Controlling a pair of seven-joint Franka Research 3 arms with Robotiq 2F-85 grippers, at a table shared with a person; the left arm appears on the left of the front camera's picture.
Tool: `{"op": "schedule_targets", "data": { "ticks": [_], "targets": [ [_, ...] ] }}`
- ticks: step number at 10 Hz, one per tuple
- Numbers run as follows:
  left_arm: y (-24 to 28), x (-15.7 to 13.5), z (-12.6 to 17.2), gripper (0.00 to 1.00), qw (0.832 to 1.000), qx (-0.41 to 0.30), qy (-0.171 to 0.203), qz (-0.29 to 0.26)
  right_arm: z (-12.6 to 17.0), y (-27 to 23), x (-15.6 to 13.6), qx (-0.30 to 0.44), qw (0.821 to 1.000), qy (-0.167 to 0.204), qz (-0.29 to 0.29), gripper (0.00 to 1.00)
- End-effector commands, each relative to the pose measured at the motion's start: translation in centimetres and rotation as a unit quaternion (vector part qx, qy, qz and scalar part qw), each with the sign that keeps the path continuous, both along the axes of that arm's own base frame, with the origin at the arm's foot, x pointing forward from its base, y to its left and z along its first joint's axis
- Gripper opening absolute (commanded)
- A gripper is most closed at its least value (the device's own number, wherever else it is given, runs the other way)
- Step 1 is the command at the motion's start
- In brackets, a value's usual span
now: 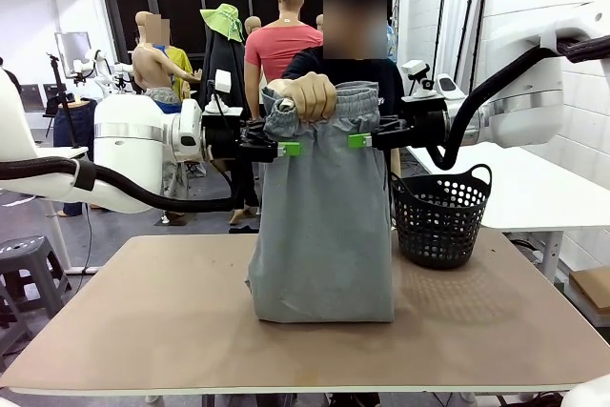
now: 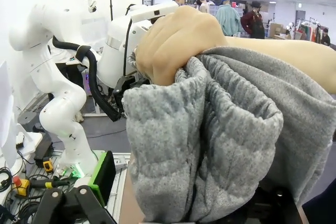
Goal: Fold the training pants.
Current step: Release the ends of the Training pants and then grab the overlapped ends.
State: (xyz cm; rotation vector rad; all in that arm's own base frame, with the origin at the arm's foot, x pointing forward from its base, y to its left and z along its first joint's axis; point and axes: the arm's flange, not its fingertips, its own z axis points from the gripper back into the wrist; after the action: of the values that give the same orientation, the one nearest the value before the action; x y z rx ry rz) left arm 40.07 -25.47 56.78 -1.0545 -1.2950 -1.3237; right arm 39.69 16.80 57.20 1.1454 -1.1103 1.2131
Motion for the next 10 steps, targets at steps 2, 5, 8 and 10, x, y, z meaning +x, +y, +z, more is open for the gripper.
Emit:
{"op": "schedule_targets", "data": {
  "ticks": [2,5,8,10],
  "targets": [
    [1.2,-0.8,-0.1,1.00,1.000,-0.021,0.011,0.017,0.0,-0.6,-0.2,-0.022,1.000,-0.003,-0.011,1.00],
    [3.0,-2.0,-0.8,1.00,0.999,-0.009,0.009,0.042,-0.8,-2.2,-1.2,-0.022,1.000,0.009,-0.021,1.00],
    [3.6,-2.2,-1.3,1.00,0.998,0.005,0.003,0.057,-1.3,-3.5,-1.7,-0.023,0.999,0.011,-0.036,1.00],
    [4.0,-2.4,-1.4,1.00,0.998,0.000,0.004,0.063,-1.5,-4.3,-2.0,-0.020,0.999,0.012,-0.043,1.00]
  ]
}}
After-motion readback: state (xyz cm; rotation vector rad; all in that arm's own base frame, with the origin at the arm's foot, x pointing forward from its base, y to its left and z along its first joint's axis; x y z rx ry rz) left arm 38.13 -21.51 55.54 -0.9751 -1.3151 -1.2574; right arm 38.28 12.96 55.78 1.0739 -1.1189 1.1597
